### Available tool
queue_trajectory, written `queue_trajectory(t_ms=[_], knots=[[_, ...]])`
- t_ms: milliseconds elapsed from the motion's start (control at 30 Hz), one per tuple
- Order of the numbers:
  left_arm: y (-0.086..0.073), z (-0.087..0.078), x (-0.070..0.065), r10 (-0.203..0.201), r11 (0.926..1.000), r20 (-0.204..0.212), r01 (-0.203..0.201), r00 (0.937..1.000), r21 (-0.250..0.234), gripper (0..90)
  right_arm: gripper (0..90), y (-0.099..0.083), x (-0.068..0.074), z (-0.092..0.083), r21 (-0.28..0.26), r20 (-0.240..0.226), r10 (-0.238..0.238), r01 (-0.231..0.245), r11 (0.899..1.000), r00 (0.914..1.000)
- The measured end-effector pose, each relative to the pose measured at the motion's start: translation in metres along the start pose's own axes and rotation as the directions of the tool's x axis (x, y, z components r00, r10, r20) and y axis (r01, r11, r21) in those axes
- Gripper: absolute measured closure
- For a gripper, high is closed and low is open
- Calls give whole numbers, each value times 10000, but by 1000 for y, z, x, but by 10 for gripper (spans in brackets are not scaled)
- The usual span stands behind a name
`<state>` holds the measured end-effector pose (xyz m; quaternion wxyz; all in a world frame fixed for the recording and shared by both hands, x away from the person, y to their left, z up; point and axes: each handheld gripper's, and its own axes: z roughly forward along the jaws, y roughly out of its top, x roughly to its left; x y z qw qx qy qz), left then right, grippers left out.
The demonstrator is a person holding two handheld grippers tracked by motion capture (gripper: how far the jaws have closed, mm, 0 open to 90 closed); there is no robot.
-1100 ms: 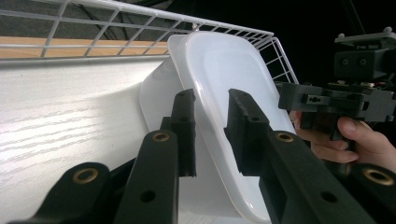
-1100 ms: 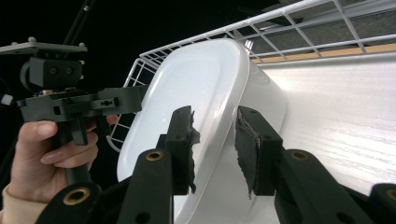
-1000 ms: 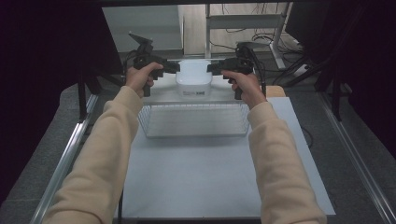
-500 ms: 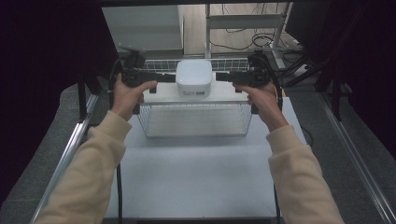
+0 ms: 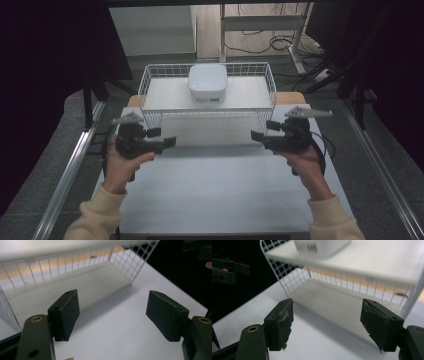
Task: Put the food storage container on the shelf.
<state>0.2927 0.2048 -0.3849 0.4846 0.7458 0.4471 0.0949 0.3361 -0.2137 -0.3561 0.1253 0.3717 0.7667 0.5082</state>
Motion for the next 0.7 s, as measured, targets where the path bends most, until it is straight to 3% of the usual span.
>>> queue_trajectory(t_ms=[33,67,100,233,333,533,700], knots=[[0,0,0,0,10000,0,0,10000,0,270,260,0,0,0,0,0,0,0,10000,10000],[-13,2,0,-68,10000,-68,68,10000,37,270,260,-11,1,-2,21,46,19,-20,10000,10000],[-31,6,0,-119,9996,-89,122,9999,261,271,260,-35,2,-5,56,45,72,-72,10000,10000],[-52,14,5,-249,9978,-234,263,9994,608,273,260,-64,-1,-11,307,145,78,-82,9995,9999],[-58,17,10,-325,9961,-351,352,9989,807,272,251,-78,-6,-12,672,355,57,-81,9977,9994],[-57,12,15,-702,9964,-403,720,9967,453,272,243,-94,-10,-6,903,534,-124,75,9959,9985],[-56,11,14,-663,9968,-349,678,9972,424,256,222,-94,-8,-7,680,582,-357,317,9972,9977]])
